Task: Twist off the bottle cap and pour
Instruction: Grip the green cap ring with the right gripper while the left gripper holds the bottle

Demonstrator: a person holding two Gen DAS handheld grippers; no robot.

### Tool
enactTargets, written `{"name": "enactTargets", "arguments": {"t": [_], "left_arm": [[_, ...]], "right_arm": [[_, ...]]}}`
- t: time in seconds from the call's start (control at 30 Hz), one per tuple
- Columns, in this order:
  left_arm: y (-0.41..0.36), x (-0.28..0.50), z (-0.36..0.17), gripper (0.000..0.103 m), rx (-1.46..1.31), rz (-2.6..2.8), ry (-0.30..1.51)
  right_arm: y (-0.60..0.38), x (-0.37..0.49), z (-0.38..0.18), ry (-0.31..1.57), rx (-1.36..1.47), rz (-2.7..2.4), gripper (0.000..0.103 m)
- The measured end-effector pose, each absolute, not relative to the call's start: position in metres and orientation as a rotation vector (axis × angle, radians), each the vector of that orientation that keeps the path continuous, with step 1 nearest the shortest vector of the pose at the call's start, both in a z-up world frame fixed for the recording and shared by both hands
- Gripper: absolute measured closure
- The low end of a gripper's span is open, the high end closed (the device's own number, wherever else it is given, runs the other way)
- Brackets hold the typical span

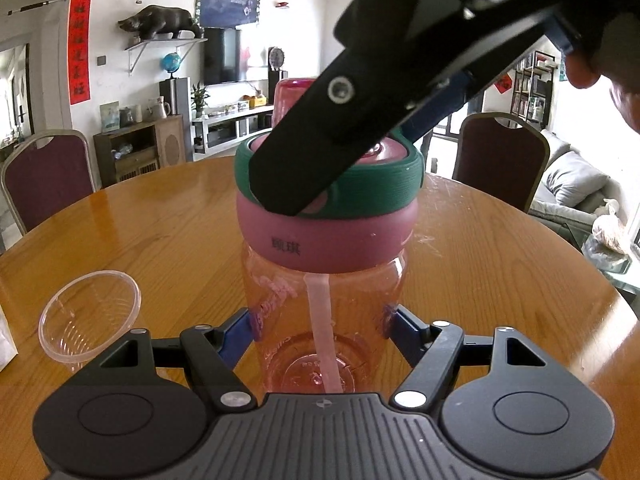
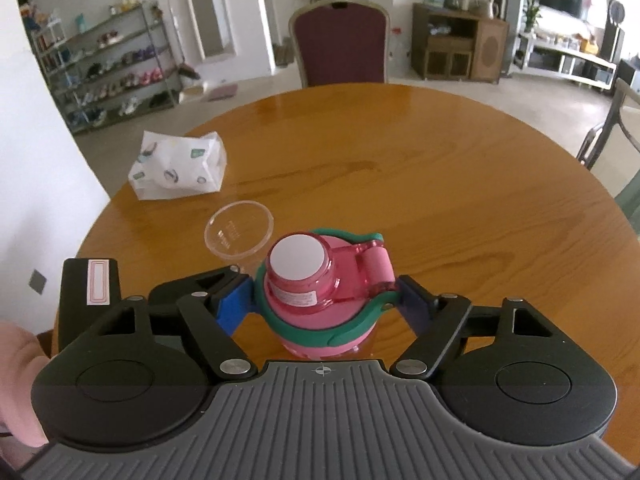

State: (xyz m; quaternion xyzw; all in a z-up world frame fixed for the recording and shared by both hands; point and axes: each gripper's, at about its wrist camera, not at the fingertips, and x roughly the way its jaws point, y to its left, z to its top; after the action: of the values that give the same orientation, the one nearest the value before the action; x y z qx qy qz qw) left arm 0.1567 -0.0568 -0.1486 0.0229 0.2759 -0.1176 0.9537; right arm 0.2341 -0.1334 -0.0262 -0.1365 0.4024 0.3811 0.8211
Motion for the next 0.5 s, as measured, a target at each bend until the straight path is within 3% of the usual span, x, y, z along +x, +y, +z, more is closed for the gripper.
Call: {"name": "enactTargets", "arguments": {"t": [0.5], "left_arm": [[-0.0543, 0.1563, -0.1501, 0.032, 0.076, -0.292, 0.55]], "right_arm": [[-0.1289, 0.241, -0.0229, 0.873, -0.43, 0.92, 0.027]]}}
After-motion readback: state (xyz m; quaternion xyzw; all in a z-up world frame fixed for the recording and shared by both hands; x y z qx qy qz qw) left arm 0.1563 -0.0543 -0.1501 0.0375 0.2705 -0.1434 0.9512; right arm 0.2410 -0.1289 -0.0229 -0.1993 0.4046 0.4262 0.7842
